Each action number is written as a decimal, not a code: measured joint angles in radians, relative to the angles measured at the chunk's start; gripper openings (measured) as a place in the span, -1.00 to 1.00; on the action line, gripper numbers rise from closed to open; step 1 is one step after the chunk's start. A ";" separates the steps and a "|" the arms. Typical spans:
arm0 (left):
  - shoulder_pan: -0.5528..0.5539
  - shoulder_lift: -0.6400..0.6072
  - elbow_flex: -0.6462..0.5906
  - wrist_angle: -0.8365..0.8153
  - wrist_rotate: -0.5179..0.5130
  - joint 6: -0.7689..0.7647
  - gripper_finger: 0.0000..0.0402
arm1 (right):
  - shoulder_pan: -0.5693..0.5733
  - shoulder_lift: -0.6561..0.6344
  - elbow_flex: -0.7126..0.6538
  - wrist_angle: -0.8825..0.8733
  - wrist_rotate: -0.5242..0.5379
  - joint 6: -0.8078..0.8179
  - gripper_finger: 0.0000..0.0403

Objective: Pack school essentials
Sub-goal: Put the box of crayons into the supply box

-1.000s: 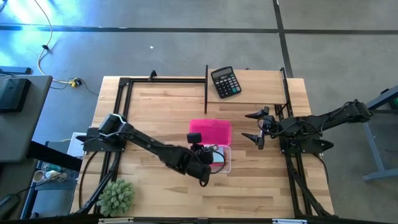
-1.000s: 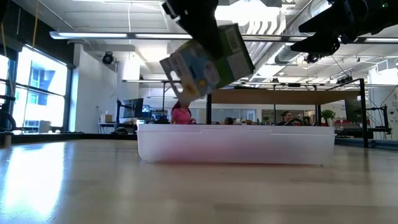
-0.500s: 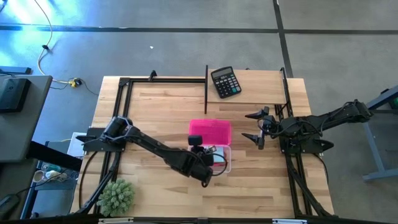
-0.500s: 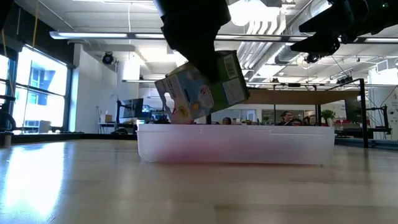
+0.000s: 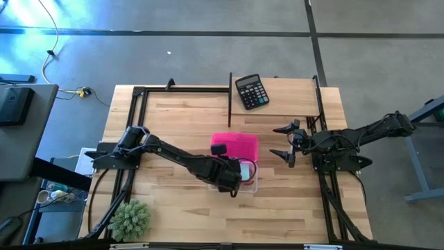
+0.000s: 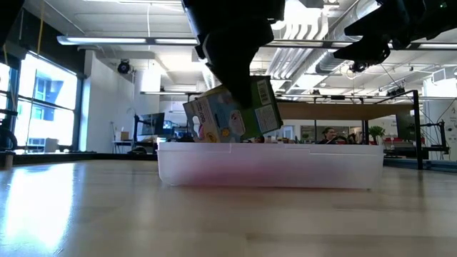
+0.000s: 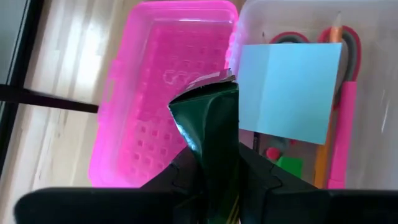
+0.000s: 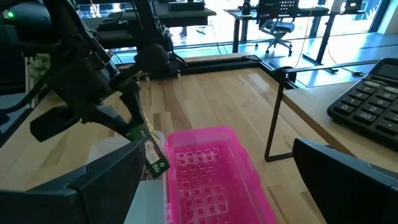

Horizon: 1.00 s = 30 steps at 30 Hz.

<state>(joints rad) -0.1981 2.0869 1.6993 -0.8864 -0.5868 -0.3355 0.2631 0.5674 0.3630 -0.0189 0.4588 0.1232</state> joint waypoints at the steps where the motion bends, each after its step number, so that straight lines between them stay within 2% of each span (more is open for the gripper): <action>1: 0.002 0.000 0.000 0.000 -0.001 0.004 -0.71 | 0.000 0.000 0.000 0.000 0.000 0.000 0.98; 12: 0.008 0.000 0.000 0.000 0.022 0.059 -0.69 | 0.000 0.000 0.000 0.000 -0.001 -0.019 0.98; 30: 0.008 -0.001 0.000 0.018 0.142 0.059 -0.16 | 0.000 0.000 0.000 -0.001 -0.003 -0.019 0.98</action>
<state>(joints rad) -0.1906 2.0854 1.6993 -0.8679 -0.4446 -0.2768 0.2630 0.5674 0.3630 -0.0197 0.4557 0.1042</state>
